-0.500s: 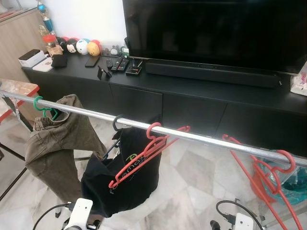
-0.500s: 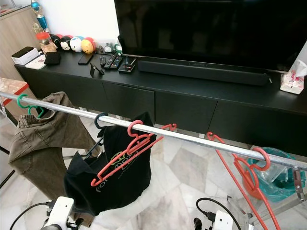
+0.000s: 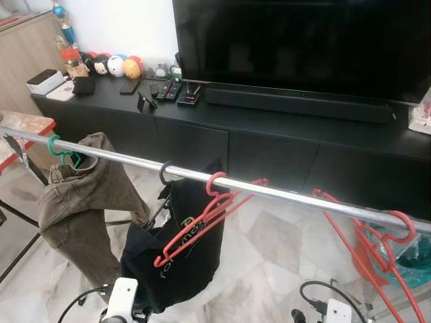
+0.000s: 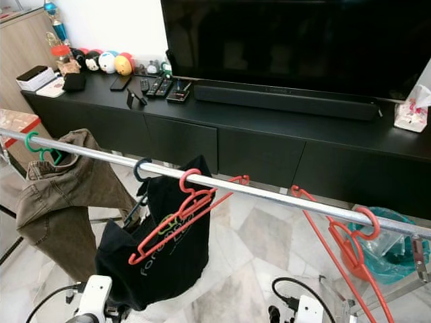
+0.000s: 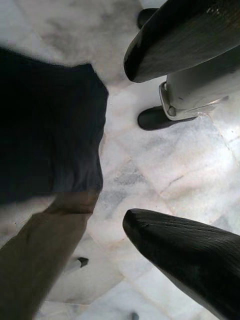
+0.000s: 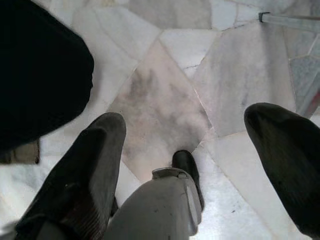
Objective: Hang hanger
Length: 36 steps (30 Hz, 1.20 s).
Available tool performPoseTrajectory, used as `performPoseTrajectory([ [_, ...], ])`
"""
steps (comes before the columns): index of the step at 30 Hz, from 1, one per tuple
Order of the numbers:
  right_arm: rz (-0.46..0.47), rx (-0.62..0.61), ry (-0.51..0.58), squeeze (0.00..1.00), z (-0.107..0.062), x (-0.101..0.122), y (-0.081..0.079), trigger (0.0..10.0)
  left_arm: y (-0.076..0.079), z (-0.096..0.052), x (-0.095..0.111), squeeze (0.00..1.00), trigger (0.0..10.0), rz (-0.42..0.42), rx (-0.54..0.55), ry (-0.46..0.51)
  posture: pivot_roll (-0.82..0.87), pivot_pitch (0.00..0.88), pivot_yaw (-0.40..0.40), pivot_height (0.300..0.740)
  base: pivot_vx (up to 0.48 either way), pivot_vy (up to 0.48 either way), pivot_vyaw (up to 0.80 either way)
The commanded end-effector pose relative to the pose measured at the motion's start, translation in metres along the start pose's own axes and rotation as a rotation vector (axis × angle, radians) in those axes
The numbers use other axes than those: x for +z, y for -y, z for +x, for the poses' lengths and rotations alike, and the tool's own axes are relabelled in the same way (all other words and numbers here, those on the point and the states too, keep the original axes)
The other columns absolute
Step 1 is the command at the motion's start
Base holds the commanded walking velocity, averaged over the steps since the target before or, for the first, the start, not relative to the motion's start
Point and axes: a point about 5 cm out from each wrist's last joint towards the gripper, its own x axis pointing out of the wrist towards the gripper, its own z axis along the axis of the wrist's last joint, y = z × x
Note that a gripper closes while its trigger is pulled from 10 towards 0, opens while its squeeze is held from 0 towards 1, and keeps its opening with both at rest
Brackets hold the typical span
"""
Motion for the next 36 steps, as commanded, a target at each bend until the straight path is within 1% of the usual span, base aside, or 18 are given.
performPoseTrajectory([
  [1, 0.007, 0.007, -0.023, 0.0, -0.001, -0.005, -0.003, 10.0, -0.007, -0.003, -0.014, 0.0, 10.0, -0.008, 0.02, -0.045, -0.06, 0.0, 0.064, 0.74, 0.0, 0.386, 0.8],
  [12, 0.02, 0.019, -0.031, 0.0, -0.001, -0.008, -0.003, 10.0, -0.009, -0.005, -0.019, 0.0, 10.0, -0.006, 0.02, -0.054, -0.06, 0.0, 0.07, 0.74, 0.0, 0.379, 0.77],
  [20, 0.018, 0.021, -0.028, 0.0, -0.003, -0.008, 0.003, 10.0, -0.007, -0.005, -0.019, 0.0, 10.0, -0.006, 0.016, -0.049, -0.06, 0.0, 0.071, 0.74, 0.0, 0.338, 0.0],
  [29, 0.024, 0.017, -0.025, 0.0, -0.003, -0.007, 0.006, 10.0, -0.004, -0.004, -0.018, 0.0, 10.0, -0.002, 0.008, -0.045, -0.06, 0.0, 0.069, 0.74, 0.0, 0.336, 0.68],
  [36, 0.027, 0.012, -0.032, 0.0, -0.005, -0.01, 0.012, 10.0, -0.002, -0.004, -0.019, 0.0, 10.0, -0.004, 0.0, -0.048, -0.06, 0.0, 0.067, 0.74, 0.0, 0.336, 0.0],
])
